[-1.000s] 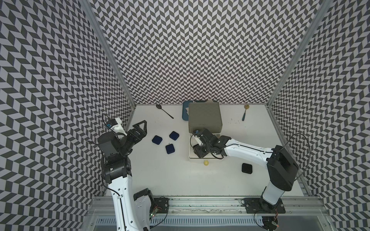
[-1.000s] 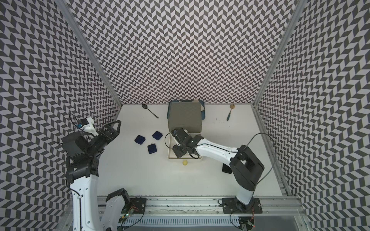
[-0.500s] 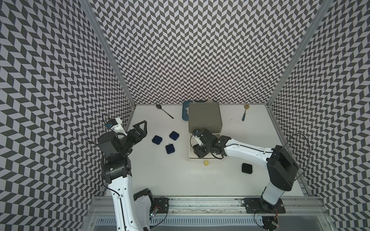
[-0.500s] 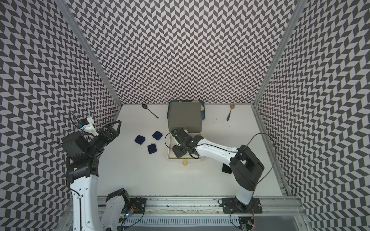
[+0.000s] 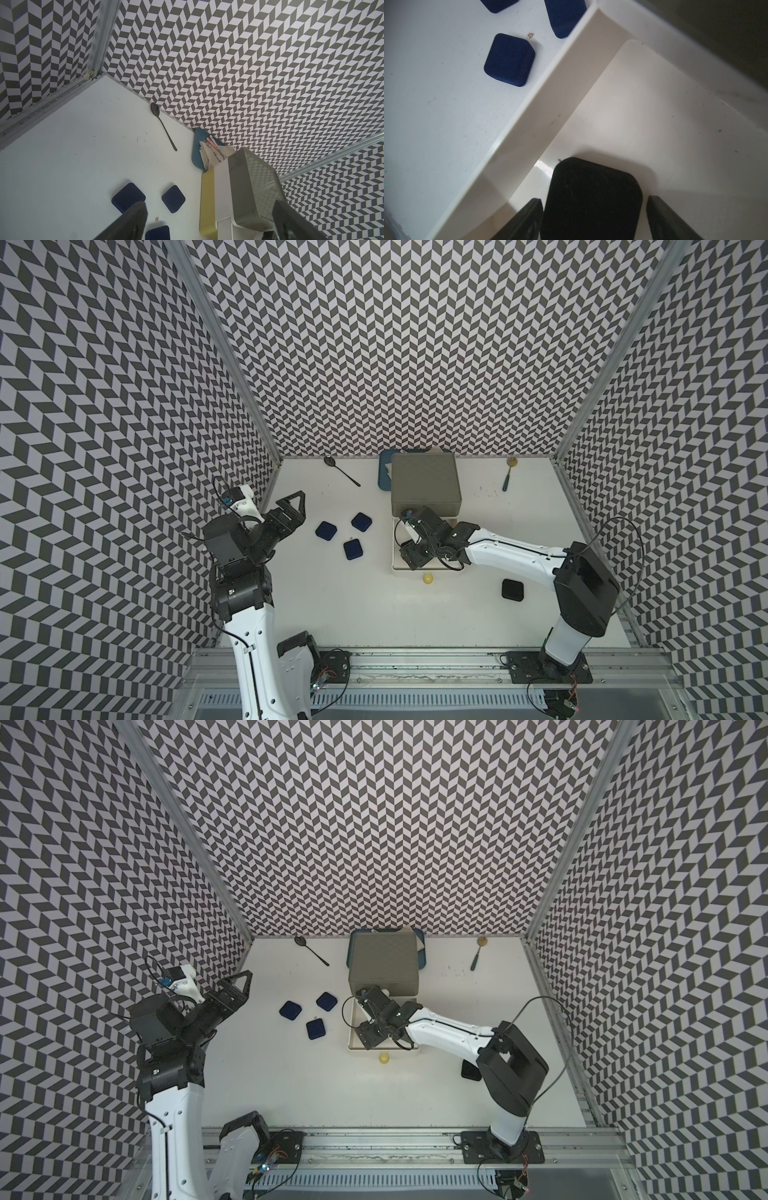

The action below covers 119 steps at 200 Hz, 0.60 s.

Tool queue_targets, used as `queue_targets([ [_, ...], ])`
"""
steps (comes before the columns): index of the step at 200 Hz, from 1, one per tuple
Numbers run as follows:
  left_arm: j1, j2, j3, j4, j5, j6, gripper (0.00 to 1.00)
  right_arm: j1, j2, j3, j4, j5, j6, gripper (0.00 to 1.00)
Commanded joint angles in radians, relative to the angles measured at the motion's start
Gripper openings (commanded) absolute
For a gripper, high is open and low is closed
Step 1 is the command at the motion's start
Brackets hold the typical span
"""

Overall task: Place the brooch boxes into the drawer by color
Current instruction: Place the brooch box in the drawer.

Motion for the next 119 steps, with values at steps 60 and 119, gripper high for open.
queue_targets([
  [60,-0.011,-0.006,0.02,-0.017,-0.004,0.021,1.0,-0.004,-0.068,0.069,-0.015,0.006,-0.003,0.89],
  [119,-0.013,-0.002,0.027,-0.017,-0.004,0.016,1.0,-0.004,-0.168,0.095,-0.069,-0.023,0.011,0.91],
])
